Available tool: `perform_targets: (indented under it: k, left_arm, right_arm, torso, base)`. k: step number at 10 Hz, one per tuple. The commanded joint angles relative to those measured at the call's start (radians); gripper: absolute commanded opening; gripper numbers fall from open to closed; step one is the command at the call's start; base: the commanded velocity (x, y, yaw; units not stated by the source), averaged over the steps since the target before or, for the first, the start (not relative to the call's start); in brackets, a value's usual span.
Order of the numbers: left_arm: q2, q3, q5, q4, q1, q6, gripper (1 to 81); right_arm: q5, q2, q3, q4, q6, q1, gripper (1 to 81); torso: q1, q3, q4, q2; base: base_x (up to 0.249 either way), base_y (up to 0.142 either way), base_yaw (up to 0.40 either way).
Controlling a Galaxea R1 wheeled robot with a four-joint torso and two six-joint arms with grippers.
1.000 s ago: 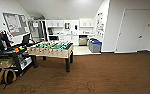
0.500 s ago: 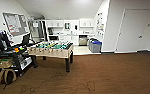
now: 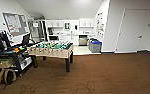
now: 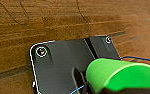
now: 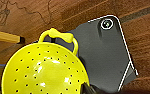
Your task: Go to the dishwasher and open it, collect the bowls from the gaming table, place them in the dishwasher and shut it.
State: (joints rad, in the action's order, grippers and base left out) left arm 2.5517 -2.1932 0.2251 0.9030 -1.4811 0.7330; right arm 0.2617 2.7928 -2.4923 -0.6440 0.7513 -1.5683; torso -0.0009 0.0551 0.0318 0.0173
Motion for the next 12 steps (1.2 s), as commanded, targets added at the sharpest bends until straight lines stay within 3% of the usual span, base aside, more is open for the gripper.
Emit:
perform_targets:
  k: [1, 12]
  left_arm:
    - [-0.027, 0.006, -0.016, 0.017, 0.044, -0.006, 1.0]
    - [0.004, -0.036, -0.015, 0.019, 0.034, -0.006, 1.0]
  right_arm:
    - [-0.024, -0.016, 0.003, -0.014, -0.004, 0.041, 1.0]
    - [-0.025, 0.004, -0.016, -0.014, -0.006, 0.043, 1.0]
  torso:
    - [0.001, 0.000, 0.000, 0.000]
    - [0.001, 0.000, 0.000, 0.001]
  base:
    - [0.070, 0.000, 0.000]
    - [0.081, 0.000, 0.000]
